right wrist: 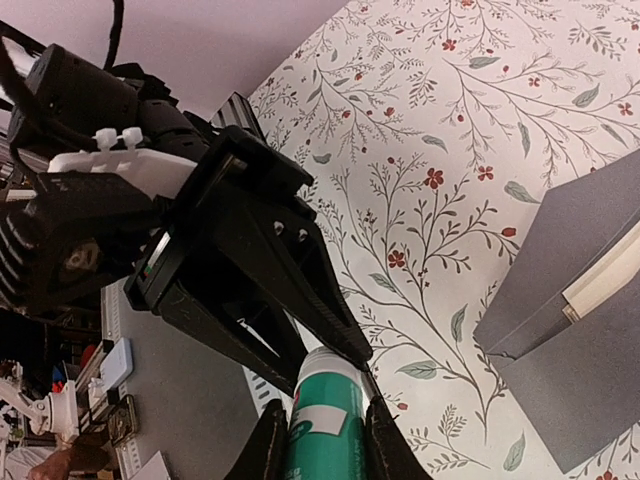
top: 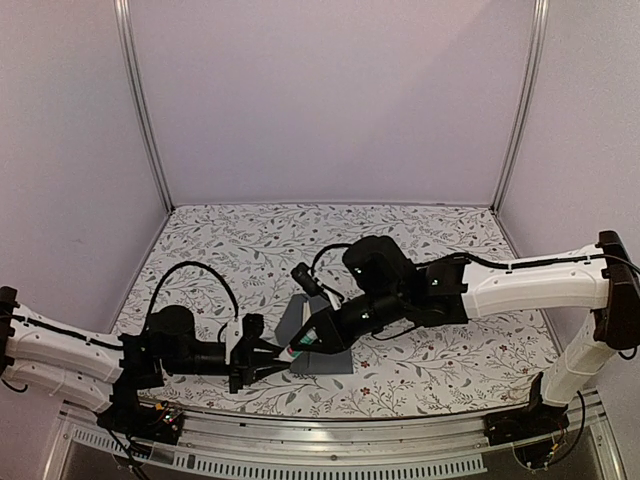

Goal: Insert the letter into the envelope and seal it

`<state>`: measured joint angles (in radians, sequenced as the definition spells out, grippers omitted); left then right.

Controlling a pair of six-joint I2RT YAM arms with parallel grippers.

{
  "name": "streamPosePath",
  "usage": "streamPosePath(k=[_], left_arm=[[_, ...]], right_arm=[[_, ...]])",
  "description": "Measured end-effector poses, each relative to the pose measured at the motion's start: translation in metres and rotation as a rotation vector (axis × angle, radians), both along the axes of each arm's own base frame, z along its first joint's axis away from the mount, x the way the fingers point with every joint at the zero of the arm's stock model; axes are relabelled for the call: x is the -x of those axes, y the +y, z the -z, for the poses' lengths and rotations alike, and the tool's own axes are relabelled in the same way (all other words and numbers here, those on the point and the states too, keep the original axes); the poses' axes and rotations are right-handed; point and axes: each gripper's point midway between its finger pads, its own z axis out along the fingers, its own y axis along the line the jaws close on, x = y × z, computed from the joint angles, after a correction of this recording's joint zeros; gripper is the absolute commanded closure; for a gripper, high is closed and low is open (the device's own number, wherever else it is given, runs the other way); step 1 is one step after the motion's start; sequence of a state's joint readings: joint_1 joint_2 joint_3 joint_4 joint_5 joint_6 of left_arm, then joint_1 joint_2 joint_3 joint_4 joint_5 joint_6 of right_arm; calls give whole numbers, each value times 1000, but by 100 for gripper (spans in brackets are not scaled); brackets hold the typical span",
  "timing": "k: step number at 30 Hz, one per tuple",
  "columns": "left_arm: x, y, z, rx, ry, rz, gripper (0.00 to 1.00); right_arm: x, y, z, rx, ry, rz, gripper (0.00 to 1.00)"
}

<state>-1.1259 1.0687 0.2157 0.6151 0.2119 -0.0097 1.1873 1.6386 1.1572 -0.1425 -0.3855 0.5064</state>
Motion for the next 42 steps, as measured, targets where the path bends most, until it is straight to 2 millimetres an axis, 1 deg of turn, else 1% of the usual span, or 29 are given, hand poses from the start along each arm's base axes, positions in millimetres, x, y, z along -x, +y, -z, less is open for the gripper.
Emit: streamPosePath(k=[4,7,14,17,18,19,21,23,25,28,30,31,33,36,39,42], left_arm=[[10,0,-8,38,39,58,97],[15,1,-8,47,58,88,93],[19,1,-7,48,70,110,74],[20,0,-8,49,61,115,59],[19,-1,-14,70,38,118,55],[18,-4,-31,123,8,122,52],[18,-7,-57,198,-46,132,46],[17,-7,-81,265,-97,134,40],[17,-7,-94,303,-129,135,30],[17,-7,-98,318,-139,134,16],[16,-6,-99,319,-150,128,3],[16,-6,-99,321,-149,123,1],[13,-5,-101,323,-161,107,0],[3,-3,-104,328,-167,45,0],[-10,0,-103,323,-156,-36,0],[-26,1,-101,305,-128,-122,0]], right_arm=[[9,0,-7,-15,-24,-43,100],[14,0,-7,-17,-32,-66,100],[18,0,-6,-12,-34,-81,100],[18,1,-7,-13,-40,-76,100],[20,4,-9,-19,-44,-81,100],[24,6,-9,-18,-45,-89,100],[31,9,-9,-15,-50,-100,100],[31,9,-8,-7,-53,-96,100],[28,7,-6,6,-54,-85,100],[14,0,0,42,-61,-39,100],[3,-6,2,65,-72,-2,100],[-5,-10,2,76,-82,24,100],[-21,-22,0,94,-102,79,100],[-57,-49,-3,127,-154,203,100],[-99,-88,1,179,-208,368,100],[-139,-130,19,265,-239,520,100]])
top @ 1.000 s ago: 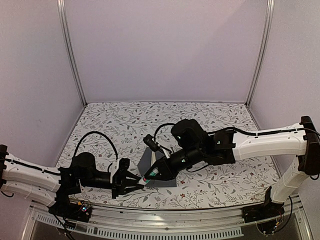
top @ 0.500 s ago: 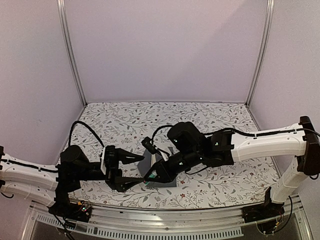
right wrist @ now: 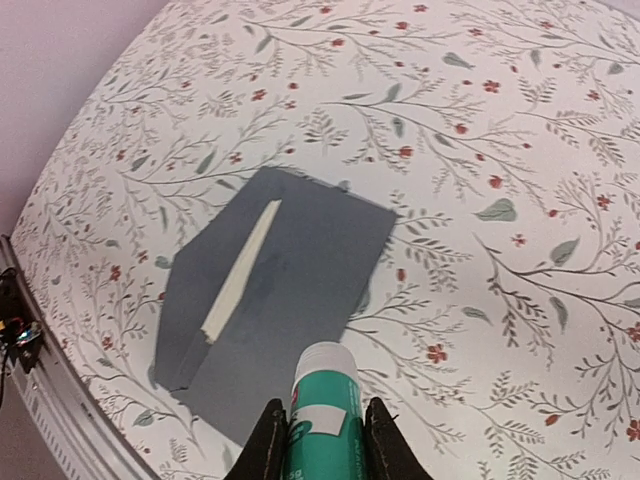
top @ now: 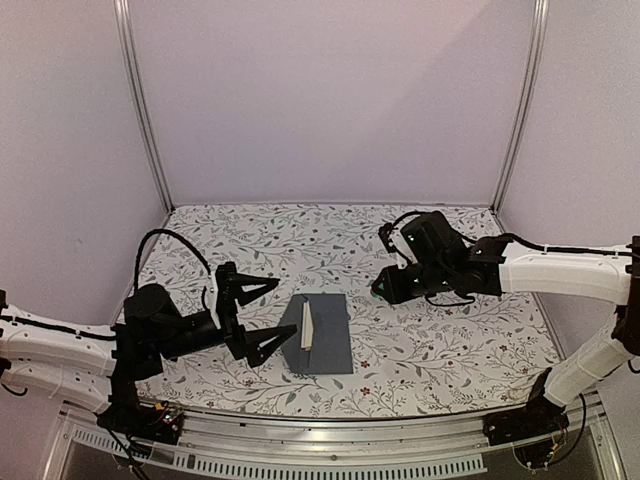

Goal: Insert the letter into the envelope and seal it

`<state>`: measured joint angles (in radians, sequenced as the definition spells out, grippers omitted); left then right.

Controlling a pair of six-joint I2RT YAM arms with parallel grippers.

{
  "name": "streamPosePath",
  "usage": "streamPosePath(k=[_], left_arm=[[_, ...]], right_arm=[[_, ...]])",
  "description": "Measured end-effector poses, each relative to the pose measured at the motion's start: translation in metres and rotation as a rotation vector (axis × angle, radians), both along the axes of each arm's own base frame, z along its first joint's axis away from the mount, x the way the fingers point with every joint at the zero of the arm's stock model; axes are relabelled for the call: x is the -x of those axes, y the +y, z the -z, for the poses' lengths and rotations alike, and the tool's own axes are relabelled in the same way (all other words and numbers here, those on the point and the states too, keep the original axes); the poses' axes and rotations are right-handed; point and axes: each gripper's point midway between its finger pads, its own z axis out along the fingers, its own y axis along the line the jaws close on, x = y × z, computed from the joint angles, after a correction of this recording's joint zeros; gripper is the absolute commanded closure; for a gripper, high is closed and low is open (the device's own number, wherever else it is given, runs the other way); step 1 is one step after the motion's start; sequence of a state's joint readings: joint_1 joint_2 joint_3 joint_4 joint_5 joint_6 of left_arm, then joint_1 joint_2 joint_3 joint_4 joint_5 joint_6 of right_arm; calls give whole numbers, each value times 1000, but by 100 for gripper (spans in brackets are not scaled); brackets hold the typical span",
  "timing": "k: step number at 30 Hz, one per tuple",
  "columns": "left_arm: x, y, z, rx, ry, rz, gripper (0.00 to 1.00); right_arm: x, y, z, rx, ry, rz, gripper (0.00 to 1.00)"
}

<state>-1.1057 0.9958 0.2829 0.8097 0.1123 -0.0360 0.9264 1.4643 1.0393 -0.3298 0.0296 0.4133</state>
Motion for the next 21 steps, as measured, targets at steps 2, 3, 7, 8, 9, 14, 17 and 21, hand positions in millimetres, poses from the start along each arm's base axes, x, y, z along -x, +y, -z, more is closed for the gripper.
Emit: streamPosePath(k=[2,3,7,8,9,14,17,21], left_arm=[[-16,-2,-3,-6,41,-75,0],[-23,-3,-5,-8,61,-106,0],[-55,-7,-5,-29,158,-246,0],[-62,-7,-2,-40,181,-277,0],[-69,-7,1,-50,203,-306,0],[-88,-6,29,-129,292,-397,1],[-90,-5,40,-159,318,-415,1],[-91,-3,44,-174,328,-425,1]], right_arm=[[-22,-28,15,61,-12,98,100],[-32,-41,22,88,-16,142,100],[-64,-77,43,181,-37,285,100],[-69,-81,47,192,-41,305,100],[-76,-86,52,199,-47,328,100],[-98,-98,82,199,-26,375,97],[-107,-103,102,214,-4,392,90],[-112,-103,108,201,2,400,80]])
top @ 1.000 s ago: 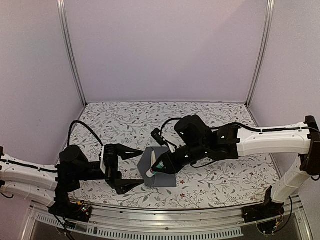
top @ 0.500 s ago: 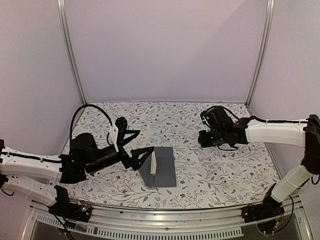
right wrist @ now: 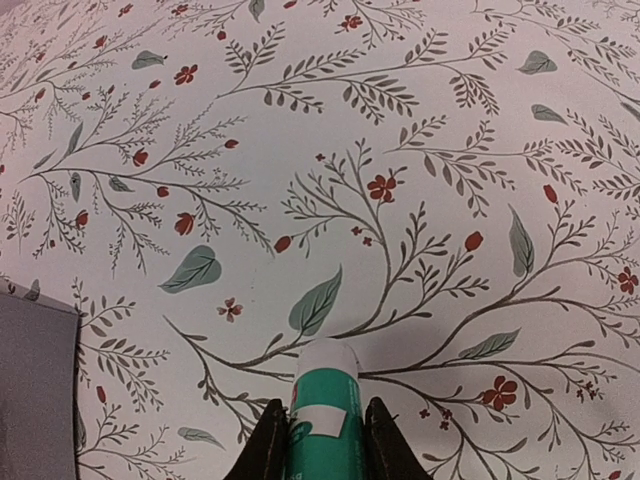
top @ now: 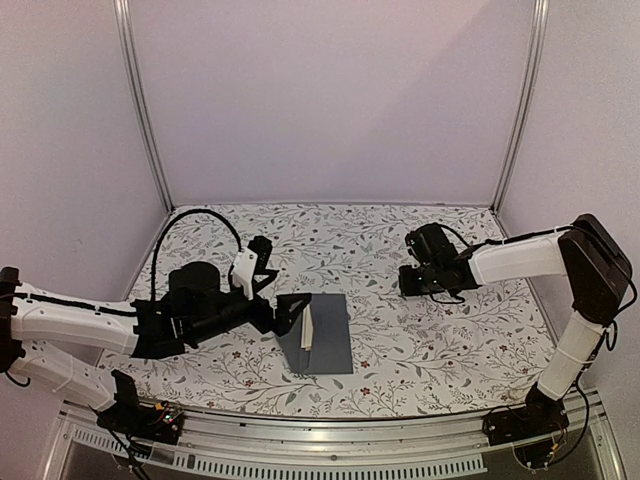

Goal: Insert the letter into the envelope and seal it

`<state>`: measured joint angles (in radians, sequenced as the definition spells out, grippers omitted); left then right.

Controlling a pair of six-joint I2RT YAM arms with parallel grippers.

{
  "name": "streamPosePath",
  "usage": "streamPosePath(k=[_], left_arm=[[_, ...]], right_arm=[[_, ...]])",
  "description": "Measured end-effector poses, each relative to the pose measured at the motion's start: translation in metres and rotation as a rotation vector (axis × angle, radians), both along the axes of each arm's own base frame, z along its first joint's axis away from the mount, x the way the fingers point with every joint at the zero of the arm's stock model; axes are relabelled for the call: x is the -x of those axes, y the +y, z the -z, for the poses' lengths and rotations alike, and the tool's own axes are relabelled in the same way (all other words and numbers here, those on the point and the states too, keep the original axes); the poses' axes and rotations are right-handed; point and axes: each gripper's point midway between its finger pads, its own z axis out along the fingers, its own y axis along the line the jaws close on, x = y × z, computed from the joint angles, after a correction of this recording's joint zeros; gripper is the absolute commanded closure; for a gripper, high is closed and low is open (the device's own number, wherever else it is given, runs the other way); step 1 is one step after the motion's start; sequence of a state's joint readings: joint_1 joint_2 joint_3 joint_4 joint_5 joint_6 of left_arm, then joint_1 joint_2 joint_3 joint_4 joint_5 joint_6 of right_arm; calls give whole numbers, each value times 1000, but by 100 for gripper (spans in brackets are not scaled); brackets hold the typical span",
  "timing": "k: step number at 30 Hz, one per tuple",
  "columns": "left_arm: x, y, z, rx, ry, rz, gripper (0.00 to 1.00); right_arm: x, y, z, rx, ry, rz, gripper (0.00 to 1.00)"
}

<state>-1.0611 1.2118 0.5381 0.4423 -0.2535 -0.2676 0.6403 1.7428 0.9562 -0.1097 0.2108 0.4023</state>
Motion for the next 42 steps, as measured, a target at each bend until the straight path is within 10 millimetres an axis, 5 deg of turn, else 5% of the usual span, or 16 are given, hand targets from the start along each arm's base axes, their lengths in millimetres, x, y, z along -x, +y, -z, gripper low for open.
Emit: streamPosePath(k=[8,16,23,35,42], left_arm=[[-1,2,2,-4,8,-8,1],[-3,4,3,-8,11,-16,1],[-5,6,6,-14,22,-34,1],[-15,15,9,-38,87,-119,0],[-19,25,21,-14,175,-160,0]], right_arm=[[4,1,5,-20,14,4,63],[29,-9,27,-16,94,-12,60],[31,-4,10,-64,71,-29,57],[31,-6,9,-52,68,-26,37],[31,0,4,-56,57,-44,33]])
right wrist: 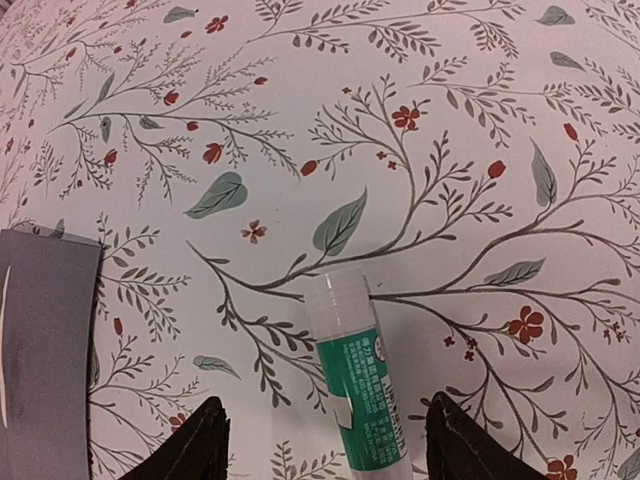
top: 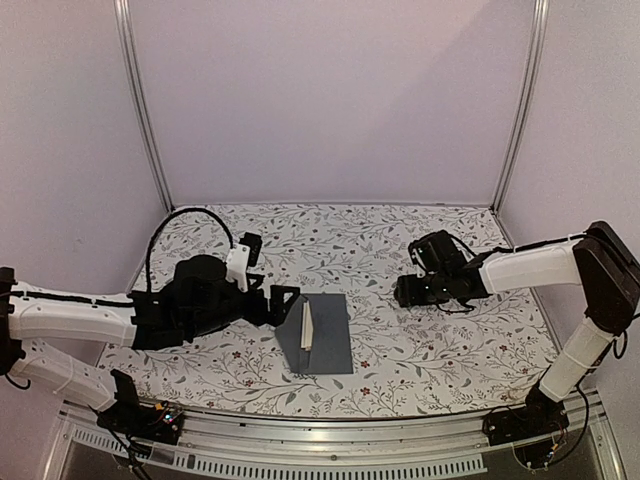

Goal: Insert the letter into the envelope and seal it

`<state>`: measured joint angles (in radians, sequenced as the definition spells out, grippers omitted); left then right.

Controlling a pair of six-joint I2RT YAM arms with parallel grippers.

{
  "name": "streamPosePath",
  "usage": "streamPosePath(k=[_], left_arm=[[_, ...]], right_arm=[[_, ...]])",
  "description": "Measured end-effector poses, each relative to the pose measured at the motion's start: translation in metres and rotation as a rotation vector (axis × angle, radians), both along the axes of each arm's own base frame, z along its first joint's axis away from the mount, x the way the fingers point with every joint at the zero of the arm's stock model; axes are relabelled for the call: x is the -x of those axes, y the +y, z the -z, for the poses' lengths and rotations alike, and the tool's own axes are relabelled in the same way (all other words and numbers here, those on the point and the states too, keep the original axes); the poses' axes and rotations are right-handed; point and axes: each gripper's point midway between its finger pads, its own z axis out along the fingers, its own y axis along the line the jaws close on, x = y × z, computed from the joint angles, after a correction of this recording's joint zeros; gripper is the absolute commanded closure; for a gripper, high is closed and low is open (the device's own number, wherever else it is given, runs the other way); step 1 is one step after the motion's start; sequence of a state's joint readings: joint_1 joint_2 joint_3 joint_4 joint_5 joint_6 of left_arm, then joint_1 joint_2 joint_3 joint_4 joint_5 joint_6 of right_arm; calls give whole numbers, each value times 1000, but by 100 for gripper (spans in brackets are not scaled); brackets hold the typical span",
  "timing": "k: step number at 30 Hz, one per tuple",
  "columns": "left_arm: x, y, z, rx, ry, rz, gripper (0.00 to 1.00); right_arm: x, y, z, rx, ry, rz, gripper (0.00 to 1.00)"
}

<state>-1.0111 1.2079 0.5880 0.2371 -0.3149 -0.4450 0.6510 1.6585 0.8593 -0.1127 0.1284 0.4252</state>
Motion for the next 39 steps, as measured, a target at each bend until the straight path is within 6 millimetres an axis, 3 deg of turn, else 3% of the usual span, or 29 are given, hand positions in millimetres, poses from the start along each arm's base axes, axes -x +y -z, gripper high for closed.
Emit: streamPosePath(k=[4,10,13,14,20,27,34,39], left_arm=[[1,11,14,24,62,-28,10],[12,36,37,62,146,-75,34],[18,49,45,92,180,-101,51],[21,54,50,99,192,-111,53],[33,72,81,113,283,-158,57],[41,75,107,101,358,-159,70],[45,72,141,27,441,-161,84],[44,62,157,-9,481,-147,87]], right_arm=[[8,17,-19,-30,-39,-50,39],[25,72,-60,-189,-123,-226,65],[40,100,-70,-275,-129,-336,81],[44,109,-70,-299,-127,-367,85],[62,146,-40,-345,-52,-510,100],[75,159,-13,-364,13,-582,100],[72,170,2,-366,28,-611,100],[72,169,14,-351,43,-612,100]])
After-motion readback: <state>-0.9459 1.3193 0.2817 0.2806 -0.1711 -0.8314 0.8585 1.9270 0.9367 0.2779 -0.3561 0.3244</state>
